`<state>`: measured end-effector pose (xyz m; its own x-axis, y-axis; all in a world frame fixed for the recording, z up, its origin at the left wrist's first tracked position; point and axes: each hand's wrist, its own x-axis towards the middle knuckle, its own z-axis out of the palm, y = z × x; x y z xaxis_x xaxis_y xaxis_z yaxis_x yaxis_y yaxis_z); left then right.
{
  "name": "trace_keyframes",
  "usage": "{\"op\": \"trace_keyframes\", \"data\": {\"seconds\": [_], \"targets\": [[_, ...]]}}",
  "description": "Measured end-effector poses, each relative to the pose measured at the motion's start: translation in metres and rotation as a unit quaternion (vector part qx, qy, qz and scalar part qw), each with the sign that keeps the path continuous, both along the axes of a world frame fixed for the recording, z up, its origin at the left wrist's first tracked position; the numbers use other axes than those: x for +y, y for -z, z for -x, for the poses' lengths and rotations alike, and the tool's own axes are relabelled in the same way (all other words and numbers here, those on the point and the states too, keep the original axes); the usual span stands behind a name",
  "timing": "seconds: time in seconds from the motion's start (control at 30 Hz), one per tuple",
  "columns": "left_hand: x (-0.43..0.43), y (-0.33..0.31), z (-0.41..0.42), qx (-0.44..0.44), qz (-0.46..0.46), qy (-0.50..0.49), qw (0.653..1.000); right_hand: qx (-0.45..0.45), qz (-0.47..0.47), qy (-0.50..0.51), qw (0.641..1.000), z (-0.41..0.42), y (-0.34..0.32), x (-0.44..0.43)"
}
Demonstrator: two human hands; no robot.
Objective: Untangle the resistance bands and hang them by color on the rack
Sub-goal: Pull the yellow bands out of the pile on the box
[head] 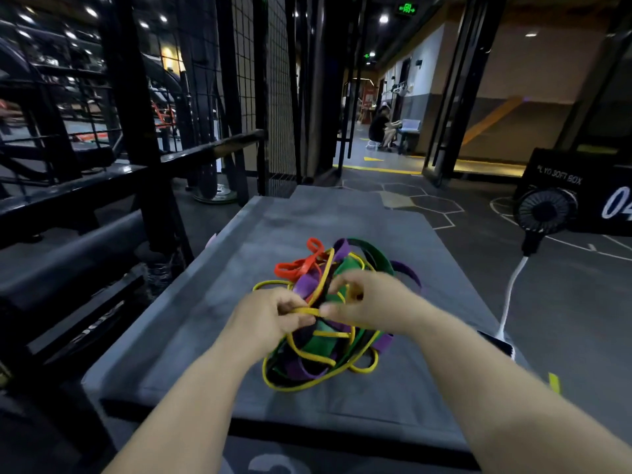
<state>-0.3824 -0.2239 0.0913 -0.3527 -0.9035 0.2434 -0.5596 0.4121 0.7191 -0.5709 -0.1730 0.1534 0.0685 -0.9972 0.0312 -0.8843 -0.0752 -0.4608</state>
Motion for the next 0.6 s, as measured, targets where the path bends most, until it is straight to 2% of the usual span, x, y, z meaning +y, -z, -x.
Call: {"op": "trace_keyframes", "data": {"seconds": [0.1, 0.17, 0.33, 0.43, 0.53, 0.6], "targets": [[0.001, 0.004, -0.003, -0.048, 0.018, 0.013, 0.999, 0.039, -0.075, -0.028, 0.996, -0.005, 0.028, 0.001], [0.002, 0.006, -0.004, -0.071, 0.042, 0.009, 0.997, 0.015, -0.059, -0.026, 0.998, -0.009, 0.043, 0.001], [-0.011, 0.024, -0.011, -0.07, 0.11, 0.009, 0.991, -0.159, 0.048, -0.03, 0.986, -0.012, 0.065, 0.008], [-0.015, 0.027, -0.017, -0.063, 0.1, -0.006, 0.993, -0.232, 0.132, -0.047, 0.963, -0.012, 0.063, 0.006], [-0.017, 0.027, -0.015, -0.062, 0.138, -0.002, 0.989, -0.284, 0.223, -0.042, 0.932, -0.015, 0.054, 0.003], [-0.017, 0.029, -0.007, -0.06, 0.175, -0.014, 0.983, -0.333, 0.246, -0.052, 0.909, -0.018, 0.046, 0.004]]}}
